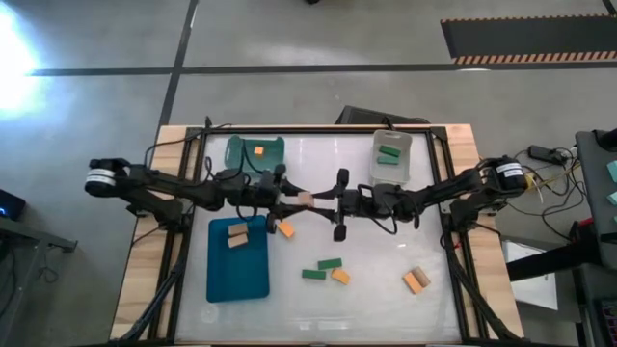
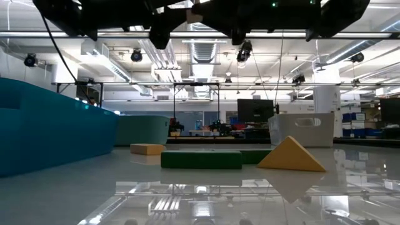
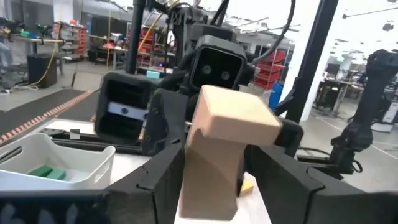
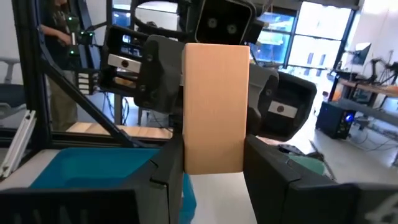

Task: Sort & place blocks by color
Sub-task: Put the light brown block into the blue bin

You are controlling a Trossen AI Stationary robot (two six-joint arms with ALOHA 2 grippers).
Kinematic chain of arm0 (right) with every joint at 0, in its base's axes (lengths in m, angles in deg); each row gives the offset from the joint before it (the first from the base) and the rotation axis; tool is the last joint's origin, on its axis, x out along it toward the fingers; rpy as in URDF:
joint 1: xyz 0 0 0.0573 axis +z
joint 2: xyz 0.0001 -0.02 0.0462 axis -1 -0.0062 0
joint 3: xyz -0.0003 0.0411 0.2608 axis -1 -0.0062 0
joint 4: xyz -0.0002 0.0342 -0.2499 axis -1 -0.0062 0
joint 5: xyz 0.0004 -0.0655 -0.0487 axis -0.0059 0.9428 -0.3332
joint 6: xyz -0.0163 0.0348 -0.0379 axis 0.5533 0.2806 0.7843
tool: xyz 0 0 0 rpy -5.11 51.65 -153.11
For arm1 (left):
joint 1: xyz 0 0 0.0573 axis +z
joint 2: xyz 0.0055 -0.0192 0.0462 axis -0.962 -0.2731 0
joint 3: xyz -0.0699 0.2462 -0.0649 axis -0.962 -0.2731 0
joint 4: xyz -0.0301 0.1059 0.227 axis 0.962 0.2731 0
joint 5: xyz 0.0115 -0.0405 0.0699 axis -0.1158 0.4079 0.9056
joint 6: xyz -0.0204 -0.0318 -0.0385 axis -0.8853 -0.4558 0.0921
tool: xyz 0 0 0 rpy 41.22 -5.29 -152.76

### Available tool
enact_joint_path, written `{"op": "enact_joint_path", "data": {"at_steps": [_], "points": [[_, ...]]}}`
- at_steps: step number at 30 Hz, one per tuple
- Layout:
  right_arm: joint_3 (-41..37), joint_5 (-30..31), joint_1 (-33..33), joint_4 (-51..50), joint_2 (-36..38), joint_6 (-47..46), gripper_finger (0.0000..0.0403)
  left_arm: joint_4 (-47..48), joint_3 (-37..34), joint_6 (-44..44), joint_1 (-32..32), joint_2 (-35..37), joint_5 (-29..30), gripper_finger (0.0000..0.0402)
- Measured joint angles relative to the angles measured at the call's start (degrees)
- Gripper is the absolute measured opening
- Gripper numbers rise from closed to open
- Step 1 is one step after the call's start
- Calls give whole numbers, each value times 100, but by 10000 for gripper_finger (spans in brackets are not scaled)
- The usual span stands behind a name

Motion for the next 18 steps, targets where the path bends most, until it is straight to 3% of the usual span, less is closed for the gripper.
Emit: {"op": "enact_joint_path", "data": {"at_steps": [9,18], "points": [[4,-73,-59,9,-31,-51,119,-430,-1,196,2,-193,43,201],[9,-72,-86,-36,-37,-99,119,-657,146,626,9,-516,70,197]]}}
